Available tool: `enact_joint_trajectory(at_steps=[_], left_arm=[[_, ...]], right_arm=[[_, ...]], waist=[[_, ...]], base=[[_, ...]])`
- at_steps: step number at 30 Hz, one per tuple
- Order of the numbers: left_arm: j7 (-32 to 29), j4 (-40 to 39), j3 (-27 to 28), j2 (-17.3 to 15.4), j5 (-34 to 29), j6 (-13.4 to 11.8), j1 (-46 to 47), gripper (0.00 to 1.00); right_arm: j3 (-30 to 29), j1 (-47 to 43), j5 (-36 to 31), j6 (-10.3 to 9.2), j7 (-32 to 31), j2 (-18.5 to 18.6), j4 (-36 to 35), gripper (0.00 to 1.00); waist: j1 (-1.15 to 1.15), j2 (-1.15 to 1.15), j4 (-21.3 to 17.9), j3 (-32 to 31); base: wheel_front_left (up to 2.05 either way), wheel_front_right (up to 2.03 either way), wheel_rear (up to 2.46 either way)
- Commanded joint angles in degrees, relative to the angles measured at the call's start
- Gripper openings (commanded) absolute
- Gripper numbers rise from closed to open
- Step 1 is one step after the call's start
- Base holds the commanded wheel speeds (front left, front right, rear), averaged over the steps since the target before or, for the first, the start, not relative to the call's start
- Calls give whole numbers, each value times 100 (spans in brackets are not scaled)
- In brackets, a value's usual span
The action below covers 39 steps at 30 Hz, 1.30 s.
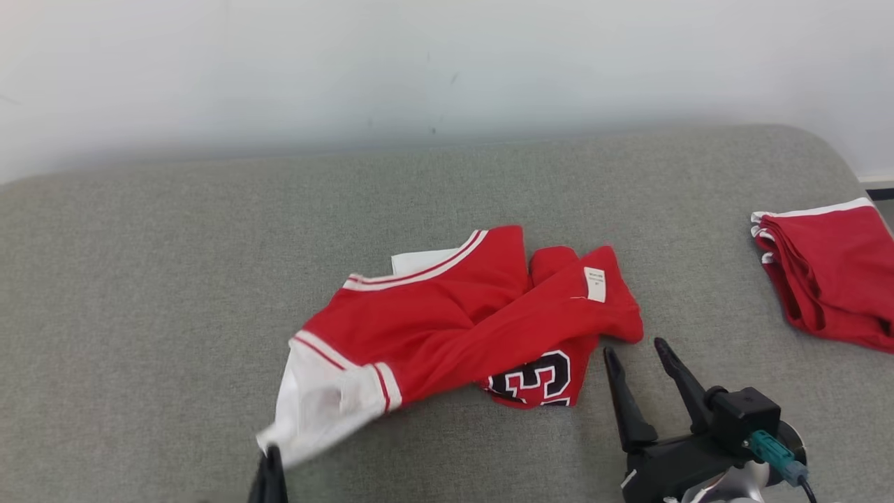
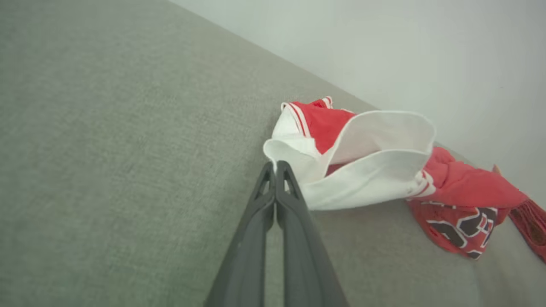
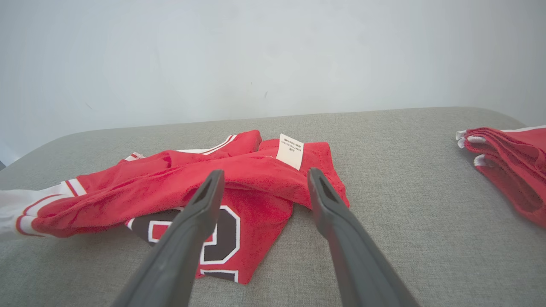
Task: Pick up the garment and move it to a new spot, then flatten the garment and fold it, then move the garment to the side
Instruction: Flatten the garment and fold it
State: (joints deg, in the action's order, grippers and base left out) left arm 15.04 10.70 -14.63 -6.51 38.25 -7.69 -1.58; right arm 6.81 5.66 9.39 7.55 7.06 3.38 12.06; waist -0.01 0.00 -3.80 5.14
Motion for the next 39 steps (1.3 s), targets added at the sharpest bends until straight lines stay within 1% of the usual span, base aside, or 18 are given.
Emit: enact_joint_trajectory(at_steps=[1, 3, 4, 5, 6, 9, 14, 16, 19, 21, 23, 25, 27, 32, 33, 34, 38, 39], left_arm=[[15, 47, 0, 11, -54, 24, -99, 0], [11, 332, -84, 71, -11, 162, -299, 0], [-22, 482, -156, 75, -17, 231, -353, 10], [-70, 610, -236, 65, -27, 296, -370, 82], [-156, 740, -266, 70, 30, 334, -392, 100], [-371, 917, -230, 13, 227, 400, -421, 100], [-324, 667, 263, -324, 321, 123, -429, 100], [-359, 545, 331, -467, 269, 53, -418, 100], [-621, 434, 229, -640, 238, 151, -309, 100], [-756, 362, 175, -686, 211, 126, -234, 100], [-894, 370, 145, -829, 13, -160, -253, 100], [-1190, 340, 120, -904, -90, -472, -371, 100], [-1489, 230, 144, -1056, -131, -702, -520, 100], [-2226, -210, 245, -1417, 22, -972, -935, 100], [-2353, -365, 287, -1422, 153, -956, -993, 100], [-2468, -531, 303, -1444, 274, -880, -1051, 100], [-2744, -1363, 371, -1305, 984, -356, -1208, 100], [-2815, -1520, 383, -1322, 1076, -303, -1266, 100]], right_arm=[[-10, -84, -46, -14, -5, 43, -9, 100], [-32, -127, -55, -14, -40, 43, -56, 100], [-48, -143, -56, -14, -42, 51, -79, 100], [-70, -146, -51, -14, -68, 61, -106, 100], [-96, -159, -63, -14, -84, 75, -134, 100], [-167, -203, -114, -14, -119, 88, -200, 100], [-296, -217, -156, -14, -192, 162, -348, 100], [-333, -204, -200, -14, -231, 202, -409, 100], [-325, -127, -217, -14, -303, 265, -468, 100], [-289, -62, -221, -14, -359, 304, -498, 100], [-285, -16, -217, -14, -438, 345, -551, 100], [-313, -21, -205, -14, -491, 363, -624, 100], [-356, -57, -185, -14, -531, 388, -668, 100], [-489, -168, -216, -14, -591, 384, -746, 100], [-521, -189, -218, -14, -601, 390, -765, 100], [-550, -199, -219, -14, -620, 402, -788, 100], [-636, -207, -236, -14, -648, 436, -857, 100], [-651, -203, -240, -14, -659, 445, -867, 100]], waist=[[1, 0, 11, -18], [1, 0, 13, -41], [1, 0, 13, -52], [1, 0, 11, -61], [1, 0, 7, -66], [1, 0, -13, -82], [1, 0, -61, -95], [1, 0, -77, -108], [1, 0, -112, -128], [1, 0, -136, -140], [1, 0, -156, -154], [1, 0, -158, -155], [1, 0, -148, -140], [1, 0, -86, -97], [1, 0, -73, -91], [1, 0, -62, -86], [1, 0, -16, -59], [1, 0, -10, -51]], base=[[0, 0, 0], [0, 0, 0], [0, 0, 0], [0, 0, 0], [0, 0, 0], [0, 0, 0], [0, 0, 0], [0, 0, 0], [0, 0, 0], [0, 0, 0], [0, 0, 0], [0, 0, 0], [0, 0, 0], [0, 0, 0], [0, 0, 0], [0, 0, 0], [0, 0, 0], [0, 0, 0]])
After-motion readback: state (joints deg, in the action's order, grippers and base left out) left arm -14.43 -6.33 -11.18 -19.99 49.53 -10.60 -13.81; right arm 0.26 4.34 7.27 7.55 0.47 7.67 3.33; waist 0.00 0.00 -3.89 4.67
